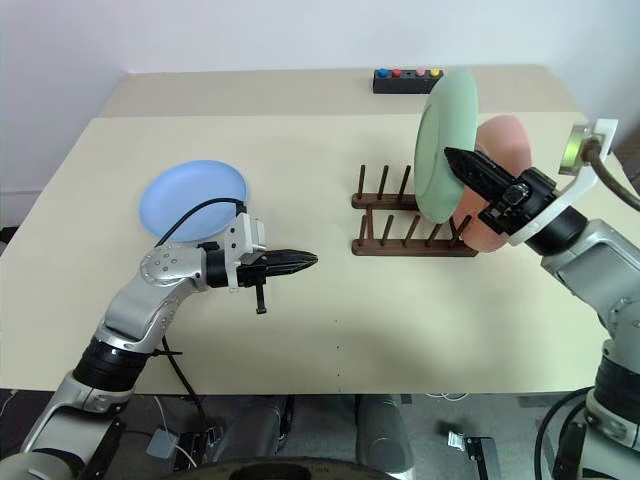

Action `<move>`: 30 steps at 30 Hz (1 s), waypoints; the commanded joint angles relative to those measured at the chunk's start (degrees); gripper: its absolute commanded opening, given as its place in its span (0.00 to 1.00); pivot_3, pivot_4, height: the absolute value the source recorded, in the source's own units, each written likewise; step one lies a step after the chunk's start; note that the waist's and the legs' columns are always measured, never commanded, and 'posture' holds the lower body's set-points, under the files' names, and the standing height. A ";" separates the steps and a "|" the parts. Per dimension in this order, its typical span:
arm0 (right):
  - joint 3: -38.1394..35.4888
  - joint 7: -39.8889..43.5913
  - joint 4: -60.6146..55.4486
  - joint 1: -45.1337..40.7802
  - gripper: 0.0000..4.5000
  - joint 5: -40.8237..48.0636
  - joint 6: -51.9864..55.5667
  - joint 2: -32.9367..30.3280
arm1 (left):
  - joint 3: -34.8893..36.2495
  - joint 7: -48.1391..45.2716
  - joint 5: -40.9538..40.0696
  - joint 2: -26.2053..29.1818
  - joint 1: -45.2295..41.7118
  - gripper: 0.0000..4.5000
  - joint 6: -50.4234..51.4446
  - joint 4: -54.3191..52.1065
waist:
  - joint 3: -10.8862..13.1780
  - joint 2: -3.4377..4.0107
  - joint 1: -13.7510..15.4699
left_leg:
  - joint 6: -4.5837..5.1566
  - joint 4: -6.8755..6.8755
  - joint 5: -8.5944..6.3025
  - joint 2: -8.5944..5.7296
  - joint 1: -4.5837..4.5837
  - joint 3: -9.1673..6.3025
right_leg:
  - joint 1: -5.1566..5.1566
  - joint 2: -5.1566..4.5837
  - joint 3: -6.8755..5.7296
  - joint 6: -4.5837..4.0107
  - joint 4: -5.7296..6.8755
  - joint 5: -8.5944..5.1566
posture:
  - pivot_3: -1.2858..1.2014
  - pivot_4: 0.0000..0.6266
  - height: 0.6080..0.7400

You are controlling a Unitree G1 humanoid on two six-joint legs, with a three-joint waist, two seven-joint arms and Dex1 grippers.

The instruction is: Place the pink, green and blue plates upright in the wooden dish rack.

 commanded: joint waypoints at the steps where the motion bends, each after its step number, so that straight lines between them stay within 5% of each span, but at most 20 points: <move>1: -1.60 0.67 -0.62 0.06 0.00 0.44 -0.42 -0.98 | 0.34 -0.18 -0.38 0.02 -0.57 0.00 -0.23 -2.03 | 0.00 0.00 0.00 | 0.00 0.00 0.00 0.00 0.00 0.00 | 0.00 0.00 0.00 0.00 0.00 0.00 | 0.52 0.24 1.00; 12: -1.56 0.76 -0.78 1.55 0.00 0.02 -0.60 -0.57 | 0.25 -0.28 -0.24 -0.04 -0.64 0.00 -0.49 -1.95 | 0.00 0.00 0.02 | 0.00 0.00 0.00 0.00 0.00 0.00 | 0.00 0.00 0.00 0.00 0.00 0.00 | 0.52 0.24 1.00; 18: -1.55 0.52 -1.00 1.85 0.52 -0.13 -0.69 -0.68 | 0.26 -0.30 -0.22 0.02 -0.62 0.00 -0.44 -2.01 | 0.00 0.00 -0.02 | 0.00 0.00 0.00 0.00 0.00 0.00 | 0.00 0.00 0.00 0.00 0.00 0.00 | 0.52 0.24 1.00; 30: -2.69 0.11 -3.69 4.40 0.52 -2.46 -0.32 -3.18 | 0.26 -0.16 -0.22 0.00 -0.44 0.00 -0.38 -2.12 | 0.00 0.00 0.03 | 0.00 0.00 0.00 0.00 0.00 0.00 | 0.00 0.00 0.00 0.00 0.00 0.00 | 0.52 0.24 1.00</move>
